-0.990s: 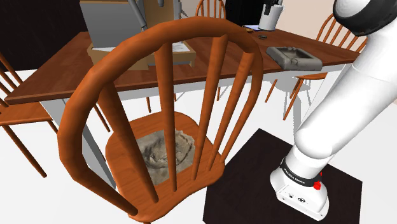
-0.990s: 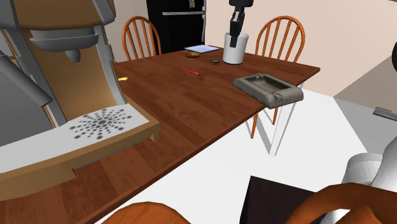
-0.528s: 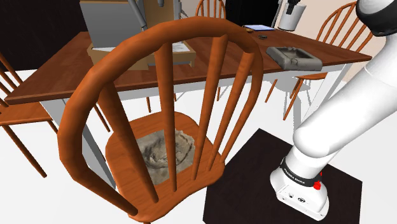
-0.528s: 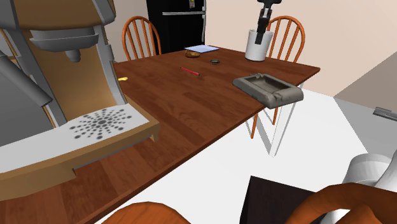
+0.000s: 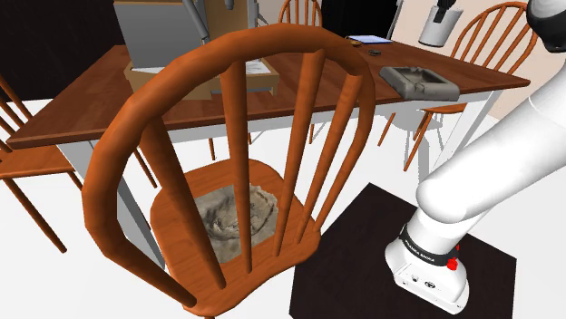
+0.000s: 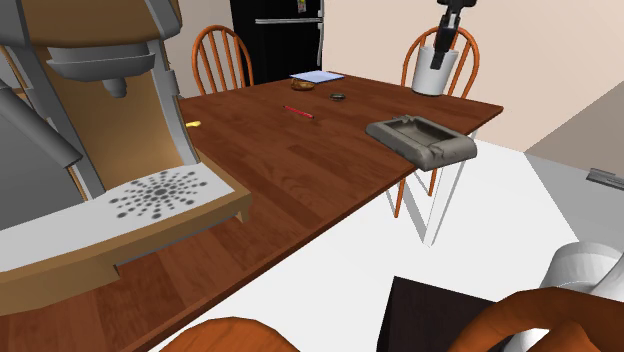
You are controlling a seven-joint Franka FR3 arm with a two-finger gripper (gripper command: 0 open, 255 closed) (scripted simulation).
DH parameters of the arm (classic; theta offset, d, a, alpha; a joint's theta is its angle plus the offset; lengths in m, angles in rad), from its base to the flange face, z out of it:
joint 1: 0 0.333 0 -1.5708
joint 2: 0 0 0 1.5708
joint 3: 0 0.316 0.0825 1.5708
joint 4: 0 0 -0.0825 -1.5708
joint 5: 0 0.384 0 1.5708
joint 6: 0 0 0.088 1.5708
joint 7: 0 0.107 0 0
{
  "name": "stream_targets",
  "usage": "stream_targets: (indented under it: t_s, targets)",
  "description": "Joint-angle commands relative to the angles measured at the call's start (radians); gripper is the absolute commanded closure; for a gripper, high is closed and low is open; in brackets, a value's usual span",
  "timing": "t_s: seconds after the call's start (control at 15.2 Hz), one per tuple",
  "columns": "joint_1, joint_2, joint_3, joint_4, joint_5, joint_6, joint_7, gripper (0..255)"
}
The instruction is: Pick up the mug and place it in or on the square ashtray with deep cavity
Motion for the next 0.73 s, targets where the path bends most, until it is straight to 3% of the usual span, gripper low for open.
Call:
stream_targets:
  t_s: [0.0,0.66]
  targets:
    - [-0.002,-0.022,0.007,-0.046,-0.01,0.027,0.007,255]
    - [-0.013,-0.105,0.024,-0.264,-0.044,0.167,0.038,255]
